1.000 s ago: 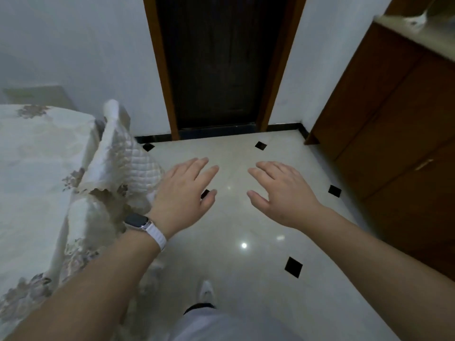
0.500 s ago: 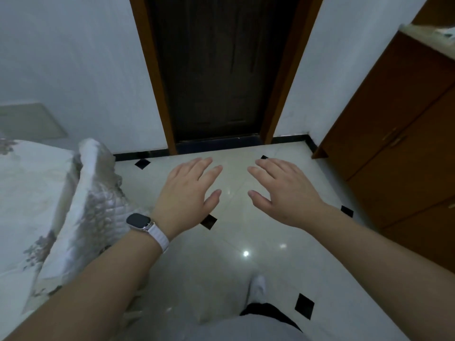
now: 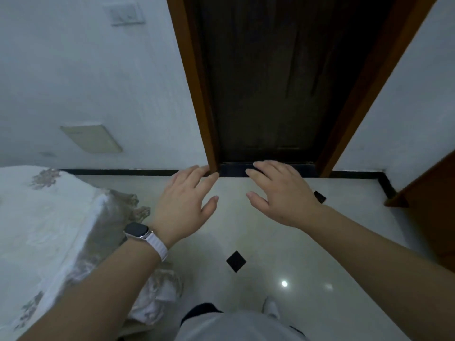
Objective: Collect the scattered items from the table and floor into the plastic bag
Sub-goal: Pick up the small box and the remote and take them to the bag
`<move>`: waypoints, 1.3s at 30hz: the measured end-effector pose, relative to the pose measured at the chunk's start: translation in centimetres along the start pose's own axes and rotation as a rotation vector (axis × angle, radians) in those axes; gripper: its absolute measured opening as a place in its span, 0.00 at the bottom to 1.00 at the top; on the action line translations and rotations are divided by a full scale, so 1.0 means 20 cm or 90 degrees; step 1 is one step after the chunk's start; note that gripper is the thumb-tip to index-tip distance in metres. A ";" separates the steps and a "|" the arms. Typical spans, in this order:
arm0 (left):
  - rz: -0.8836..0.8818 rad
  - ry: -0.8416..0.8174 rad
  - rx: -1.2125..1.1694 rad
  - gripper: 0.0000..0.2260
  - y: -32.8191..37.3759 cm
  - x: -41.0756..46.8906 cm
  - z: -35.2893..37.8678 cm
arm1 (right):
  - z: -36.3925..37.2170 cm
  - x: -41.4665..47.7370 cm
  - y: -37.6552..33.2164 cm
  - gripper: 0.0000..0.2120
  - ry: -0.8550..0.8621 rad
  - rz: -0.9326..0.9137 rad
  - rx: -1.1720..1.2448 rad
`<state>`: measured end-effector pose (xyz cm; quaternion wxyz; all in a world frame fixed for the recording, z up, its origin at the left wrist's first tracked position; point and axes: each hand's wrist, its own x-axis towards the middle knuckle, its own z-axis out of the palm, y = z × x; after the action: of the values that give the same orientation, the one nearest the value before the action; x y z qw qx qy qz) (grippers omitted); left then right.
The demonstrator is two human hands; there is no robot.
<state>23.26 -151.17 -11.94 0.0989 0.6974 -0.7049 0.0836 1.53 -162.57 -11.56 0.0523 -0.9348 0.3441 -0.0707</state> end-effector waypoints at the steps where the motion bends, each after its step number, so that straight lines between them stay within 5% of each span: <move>1: -0.010 0.003 0.004 0.22 -0.03 0.05 0.00 | -0.01 0.08 0.02 0.28 0.004 -0.027 0.002; 28: -0.446 0.159 0.042 0.21 -2.13 0.44 0.16 | 0.33 2.54 -0.83 0.27 0.014 -0.402 0.014; 39: -0.657 0.010 0.100 0.24 -2.68 0.54 0.25 | 0.67 3.46 -1.20 0.27 -0.047 -0.607 0.098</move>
<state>76.59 -163.70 -15.14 0.0801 0.9588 -0.2600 0.0815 71.16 -188.88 -14.49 0.0957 -0.9836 -0.1307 -0.0787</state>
